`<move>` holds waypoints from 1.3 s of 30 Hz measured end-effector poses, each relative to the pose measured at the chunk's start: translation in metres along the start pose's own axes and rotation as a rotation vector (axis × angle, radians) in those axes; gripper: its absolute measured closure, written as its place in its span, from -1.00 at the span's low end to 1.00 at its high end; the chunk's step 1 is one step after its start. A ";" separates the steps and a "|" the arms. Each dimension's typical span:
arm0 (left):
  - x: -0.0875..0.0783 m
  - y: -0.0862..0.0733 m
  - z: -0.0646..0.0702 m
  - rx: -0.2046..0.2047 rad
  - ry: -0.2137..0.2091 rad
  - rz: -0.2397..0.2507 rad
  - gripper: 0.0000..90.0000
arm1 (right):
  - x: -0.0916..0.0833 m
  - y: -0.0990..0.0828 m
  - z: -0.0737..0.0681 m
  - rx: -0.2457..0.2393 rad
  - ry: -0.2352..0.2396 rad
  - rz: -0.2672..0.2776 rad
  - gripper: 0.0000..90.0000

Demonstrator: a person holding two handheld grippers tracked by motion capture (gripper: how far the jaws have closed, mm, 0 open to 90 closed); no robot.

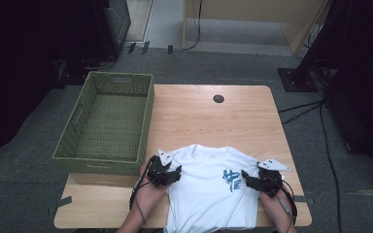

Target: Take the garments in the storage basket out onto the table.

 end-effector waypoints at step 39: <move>0.030 0.040 -0.017 -0.031 0.029 -0.015 -0.28 | 0.031 0.039 0.037 -0.007 0.005 0.001 -0.40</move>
Point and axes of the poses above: each handheld gripper's, and its own axes: x roughly forward along the jaws, y roughly out of its top, z roughly to its right, the point moved 8 cm from there along x, roughly forward along the jaws, and after that the axes turned 9 degrees about -z, right-handed, at the moved point
